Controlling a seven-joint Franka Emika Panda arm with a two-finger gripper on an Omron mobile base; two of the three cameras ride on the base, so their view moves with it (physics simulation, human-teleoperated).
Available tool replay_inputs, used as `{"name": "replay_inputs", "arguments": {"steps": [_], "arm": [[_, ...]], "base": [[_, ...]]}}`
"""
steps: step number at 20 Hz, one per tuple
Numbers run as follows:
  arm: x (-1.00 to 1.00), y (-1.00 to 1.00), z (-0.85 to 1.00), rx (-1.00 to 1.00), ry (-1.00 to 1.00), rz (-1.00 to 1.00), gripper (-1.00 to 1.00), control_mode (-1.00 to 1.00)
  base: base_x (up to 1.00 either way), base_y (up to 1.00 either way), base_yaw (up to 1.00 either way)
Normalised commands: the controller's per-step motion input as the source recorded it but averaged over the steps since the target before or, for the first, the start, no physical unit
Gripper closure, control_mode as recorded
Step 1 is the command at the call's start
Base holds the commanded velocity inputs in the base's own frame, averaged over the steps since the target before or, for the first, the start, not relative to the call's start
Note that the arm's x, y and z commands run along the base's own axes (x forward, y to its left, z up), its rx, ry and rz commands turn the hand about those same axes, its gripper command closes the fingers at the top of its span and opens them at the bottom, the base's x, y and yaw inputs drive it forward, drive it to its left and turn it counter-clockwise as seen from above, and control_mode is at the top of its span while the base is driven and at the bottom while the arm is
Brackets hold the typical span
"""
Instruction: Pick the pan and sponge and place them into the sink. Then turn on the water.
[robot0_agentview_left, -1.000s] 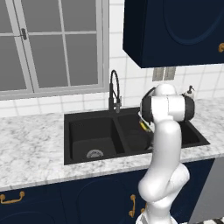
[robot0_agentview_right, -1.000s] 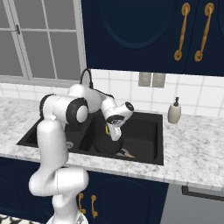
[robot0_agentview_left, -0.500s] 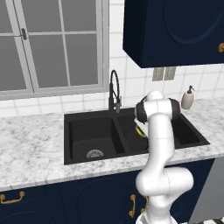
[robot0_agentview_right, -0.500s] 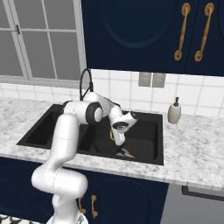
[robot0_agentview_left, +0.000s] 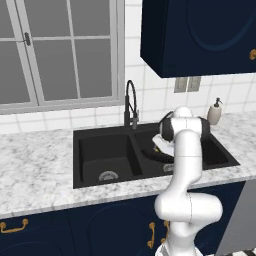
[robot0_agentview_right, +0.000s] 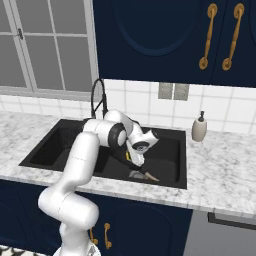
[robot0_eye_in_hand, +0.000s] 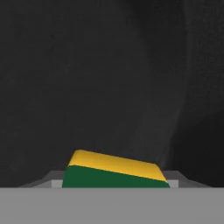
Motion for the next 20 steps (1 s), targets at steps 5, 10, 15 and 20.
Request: {"name": "replay_inputs", "arguments": {"steps": [5, 10, 15, 20], "arm": [[-0.18, 0.13, 0.08, 0.0, -0.07, -0.11, -1.0, -1.0], [-0.33, 0.0, 0.35, 0.0, -0.06, -0.05, -1.0, -1.0], [-0.48, 0.0, 0.56, 0.0, -0.01, 0.0, -1.0, -1.0], [-0.76, -0.02, 0.95, 0.0, -0.13, -0.14, -1.0, -1.0]], "base": [[0.0, 0.0, 0.0], [0.0, 0.0, 0.0], [0.0, 0.0, 0.0], [0.0, 0.0, 0.0]]}}
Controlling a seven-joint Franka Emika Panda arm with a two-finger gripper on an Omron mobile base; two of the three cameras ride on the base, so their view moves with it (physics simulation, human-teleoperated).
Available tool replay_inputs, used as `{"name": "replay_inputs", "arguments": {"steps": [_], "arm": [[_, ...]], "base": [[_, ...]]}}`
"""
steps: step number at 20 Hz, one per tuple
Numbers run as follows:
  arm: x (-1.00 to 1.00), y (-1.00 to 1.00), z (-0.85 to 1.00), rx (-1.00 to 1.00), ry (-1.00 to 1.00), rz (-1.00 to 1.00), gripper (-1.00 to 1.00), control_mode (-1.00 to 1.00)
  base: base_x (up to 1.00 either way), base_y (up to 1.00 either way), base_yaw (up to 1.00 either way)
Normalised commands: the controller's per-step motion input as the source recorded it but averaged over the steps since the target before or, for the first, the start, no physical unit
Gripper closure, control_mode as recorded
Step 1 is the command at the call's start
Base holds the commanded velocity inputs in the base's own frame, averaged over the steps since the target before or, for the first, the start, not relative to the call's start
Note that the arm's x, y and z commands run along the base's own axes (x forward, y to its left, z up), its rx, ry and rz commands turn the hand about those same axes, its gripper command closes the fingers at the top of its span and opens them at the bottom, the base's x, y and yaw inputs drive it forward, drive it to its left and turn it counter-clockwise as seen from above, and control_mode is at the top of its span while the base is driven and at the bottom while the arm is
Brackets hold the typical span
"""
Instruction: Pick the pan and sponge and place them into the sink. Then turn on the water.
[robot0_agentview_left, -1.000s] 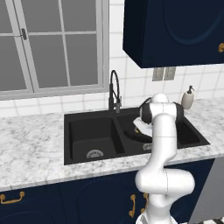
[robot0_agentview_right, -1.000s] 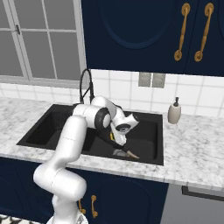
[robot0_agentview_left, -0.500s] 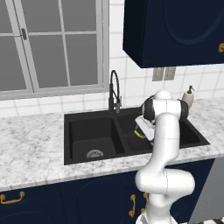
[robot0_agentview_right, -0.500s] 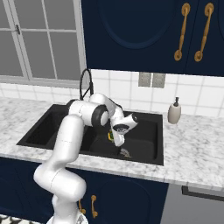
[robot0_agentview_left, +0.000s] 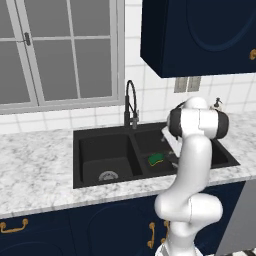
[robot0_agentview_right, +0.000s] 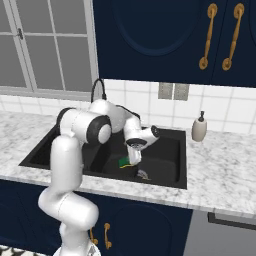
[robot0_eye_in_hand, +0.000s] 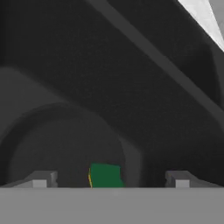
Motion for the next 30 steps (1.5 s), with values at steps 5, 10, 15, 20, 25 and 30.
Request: {"name": "replay_inputs", "arguments": {"steps": [5, 10, 15, 20, 25, 30], "arm": [[-0.61, -0.06, 0.55, 0.0, -0.17, -0.41, -1.0, -1.0], [-0.07, -0.18, 0.79, 0.0, -0.16, -0.38, -1.0, -1.0], [0.0, -0.51, 0.7, 0.15, 0.2, -0.26, -1.0, -1.0], [0.01, -0.34, 0.51, 0.29, 0.25, -0.13, -1.0, -1.0], [0.0, -0.24, 0.73, 0.47, -0.08, -0.32, -1.0, -1.0], [-0.04, -0.02, 0.23, 0.42, -0.13, -0.35, -1.0, -1.0]], "base": [[0.0, 0.0, 0.0], [0.0, 0.0, 0.0], [0.0, 0.0, 0.0], [0.0, 0.0, 0.0], [0.0, 0.0, 0.0], [0.0, 0.0, 0.0]]}}
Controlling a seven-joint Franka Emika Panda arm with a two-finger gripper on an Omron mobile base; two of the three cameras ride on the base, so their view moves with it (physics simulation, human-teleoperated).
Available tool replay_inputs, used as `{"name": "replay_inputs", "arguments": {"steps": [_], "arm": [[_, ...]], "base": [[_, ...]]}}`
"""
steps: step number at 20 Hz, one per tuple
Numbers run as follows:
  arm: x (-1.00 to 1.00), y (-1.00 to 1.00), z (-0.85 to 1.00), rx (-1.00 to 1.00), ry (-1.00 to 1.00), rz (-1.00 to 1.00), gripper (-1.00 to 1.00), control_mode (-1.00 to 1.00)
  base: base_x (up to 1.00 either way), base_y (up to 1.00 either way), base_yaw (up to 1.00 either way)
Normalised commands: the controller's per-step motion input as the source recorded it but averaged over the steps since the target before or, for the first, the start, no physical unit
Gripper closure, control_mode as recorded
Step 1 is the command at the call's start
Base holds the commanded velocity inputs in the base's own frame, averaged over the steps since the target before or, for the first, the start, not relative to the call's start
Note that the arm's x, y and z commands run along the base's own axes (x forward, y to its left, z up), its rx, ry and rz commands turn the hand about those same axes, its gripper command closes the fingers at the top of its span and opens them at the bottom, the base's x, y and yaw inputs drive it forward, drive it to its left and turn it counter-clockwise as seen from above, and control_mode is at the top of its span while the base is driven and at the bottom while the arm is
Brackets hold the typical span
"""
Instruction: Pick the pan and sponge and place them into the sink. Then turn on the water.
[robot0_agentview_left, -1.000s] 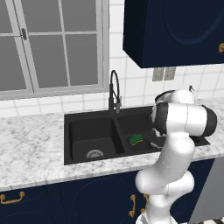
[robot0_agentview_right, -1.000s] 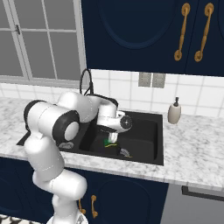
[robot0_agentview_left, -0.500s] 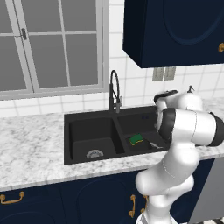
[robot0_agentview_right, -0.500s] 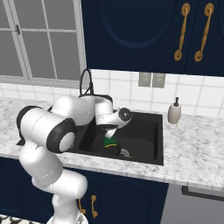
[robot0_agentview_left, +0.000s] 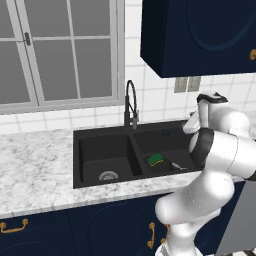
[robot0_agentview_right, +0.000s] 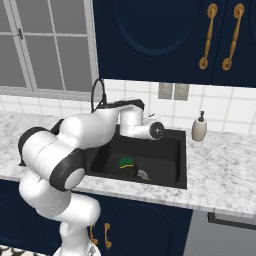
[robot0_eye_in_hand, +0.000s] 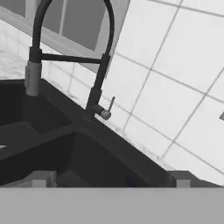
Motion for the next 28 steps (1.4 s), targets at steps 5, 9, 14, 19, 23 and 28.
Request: {"name": "replay_inputs", "arguments": {"steps": [5, 9, 14, 19, 23, 28], "arm": [[-0.11, 0.0, 0.0, 0.43, -0.23, -0.3, -1.0, -1.0], [0.0, 0.16, 0.0, 0.29, -0.05, -0.09, -1.0, -1.0], [0.1, 0.18, 0.05, 0.1, 0.0, 0.03, -1.0, -1.0], [0.13, 0.16, 0.01, 0.0, 0.0, 0.12, -1.0, -1.0], [0.29, 0.28, 0.0, 0.0, 0.0, 0.13, -1.0, -1.0], [0.54, 0.31, 0.0, 0.04, 0.0, 0.01, -1.0, -1.0]], "base": [[0.0, 0.0, 0.0], [0.0, 0.0, 0.0], [0.0, 0.0, 0.0], [0.0, 0.0, 0.0], [0.0, 0.0, 0.0], [0.0, 0.0, 0.0]]}}
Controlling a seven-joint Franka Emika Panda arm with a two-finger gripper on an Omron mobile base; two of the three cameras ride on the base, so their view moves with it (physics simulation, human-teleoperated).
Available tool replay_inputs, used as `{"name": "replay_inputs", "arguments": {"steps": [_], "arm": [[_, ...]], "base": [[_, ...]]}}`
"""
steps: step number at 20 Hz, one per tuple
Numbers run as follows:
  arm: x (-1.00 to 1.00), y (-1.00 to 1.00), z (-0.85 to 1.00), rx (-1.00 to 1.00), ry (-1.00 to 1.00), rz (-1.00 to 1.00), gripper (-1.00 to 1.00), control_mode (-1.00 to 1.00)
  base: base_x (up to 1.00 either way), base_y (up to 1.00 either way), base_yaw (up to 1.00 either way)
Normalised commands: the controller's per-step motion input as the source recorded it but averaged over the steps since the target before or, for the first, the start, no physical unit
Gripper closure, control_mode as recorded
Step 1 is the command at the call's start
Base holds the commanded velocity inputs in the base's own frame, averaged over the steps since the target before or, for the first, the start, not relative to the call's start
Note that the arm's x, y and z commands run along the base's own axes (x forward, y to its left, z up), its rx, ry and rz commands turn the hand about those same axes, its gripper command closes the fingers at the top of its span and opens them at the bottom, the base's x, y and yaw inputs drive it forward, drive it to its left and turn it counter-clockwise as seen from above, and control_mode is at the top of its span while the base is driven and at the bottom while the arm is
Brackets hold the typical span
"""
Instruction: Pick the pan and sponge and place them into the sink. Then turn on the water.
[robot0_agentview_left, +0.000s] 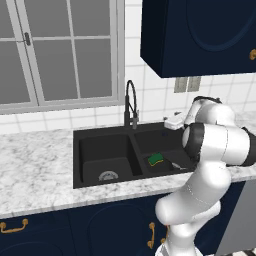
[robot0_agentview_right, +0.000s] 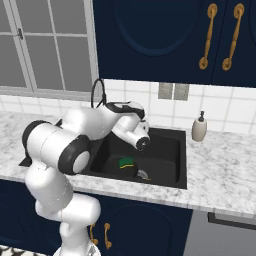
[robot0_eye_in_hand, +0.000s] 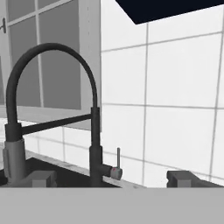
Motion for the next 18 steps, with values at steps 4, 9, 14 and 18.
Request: {"name": "replay_inputs", "arguments": {"steps": [4, 9, 14, 18], "arm": [[0.61, 0.37, -0.1, 0.03, 0.0, 0.0, -1.0, -1.0], [0.49, 0.42, -0.19, 0.01, 0.0, 0.0, -1.0, -1.0], [0.36, 0.34, -0.23, 0.02, 0.0, 0.0, -1.0, -1.0], [0.42, 0.19, -0.25, 0.05, 0.0, 0.0, -1.0, -1.0]], "base": [[0.0, 0.0, 0.0], [0.0, 0.0, 0.0], [0.0, 0.0, 0.0], [0.0, 0.0, 0.0]]}}
